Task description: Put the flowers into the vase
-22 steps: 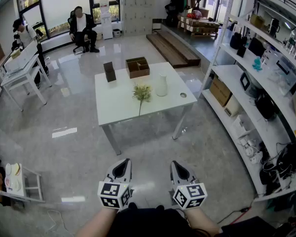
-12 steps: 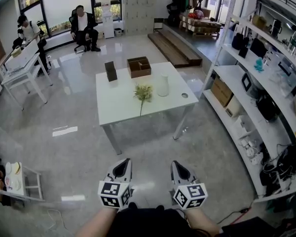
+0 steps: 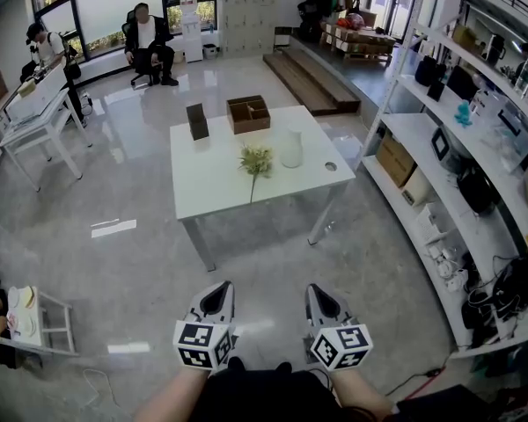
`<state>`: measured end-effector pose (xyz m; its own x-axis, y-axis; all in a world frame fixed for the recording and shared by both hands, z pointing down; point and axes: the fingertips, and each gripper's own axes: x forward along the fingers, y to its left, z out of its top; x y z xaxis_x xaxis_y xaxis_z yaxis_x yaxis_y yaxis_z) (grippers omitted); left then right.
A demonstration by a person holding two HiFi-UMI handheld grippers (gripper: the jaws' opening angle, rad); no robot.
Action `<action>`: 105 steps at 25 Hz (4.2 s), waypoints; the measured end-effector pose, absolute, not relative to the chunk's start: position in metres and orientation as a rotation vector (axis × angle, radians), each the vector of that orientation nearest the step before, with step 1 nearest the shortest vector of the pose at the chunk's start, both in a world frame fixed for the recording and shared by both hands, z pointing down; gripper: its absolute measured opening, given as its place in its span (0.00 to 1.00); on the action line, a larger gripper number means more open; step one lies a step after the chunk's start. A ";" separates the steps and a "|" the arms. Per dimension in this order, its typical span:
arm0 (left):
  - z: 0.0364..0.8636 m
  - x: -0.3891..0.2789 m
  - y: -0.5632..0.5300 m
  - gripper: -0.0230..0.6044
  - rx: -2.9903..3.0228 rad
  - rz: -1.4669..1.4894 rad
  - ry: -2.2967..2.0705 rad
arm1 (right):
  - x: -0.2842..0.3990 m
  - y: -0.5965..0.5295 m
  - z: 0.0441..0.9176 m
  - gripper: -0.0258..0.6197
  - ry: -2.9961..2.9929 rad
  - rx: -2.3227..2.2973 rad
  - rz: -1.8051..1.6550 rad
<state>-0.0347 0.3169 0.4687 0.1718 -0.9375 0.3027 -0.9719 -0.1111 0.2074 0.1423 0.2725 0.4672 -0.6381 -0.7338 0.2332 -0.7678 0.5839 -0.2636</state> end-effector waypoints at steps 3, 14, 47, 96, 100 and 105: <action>0.473 -0.040 0.317 0.04 2.100 0.133 -1.802 | 0.137 0.272 0.472 0.04 -2.693 1.282 0.523; 0.498 -0.076 0.321 0.04 2.105 0.130 -1.708 | 0.101 0.276 0.490 0.04 -2.605 1.330 0.532; 0.497 -0.077 0.017 0.04 1.954 0.195 -1.880 | 0.066 -0.058 0.475 0.04 -2.785 1.046 0.488; 0.705 -0.122 -0.182 0.41 1.614 0.669 -1.141 | -0.020 -0.190 0.508 0.04 -2.682 1.123 0.619; 0.732 -0.128 -0.179 0.41 1.544 0.811 -1.119 | -0.018 -0.192 0.509 0.04 -2.673 1.128 0.623; 0.742 -0.123 -0.173 0.37 1.501 0.933 -1.074 | -0.018 -0.194 0.509 0.04 -2.664 1.135 0.624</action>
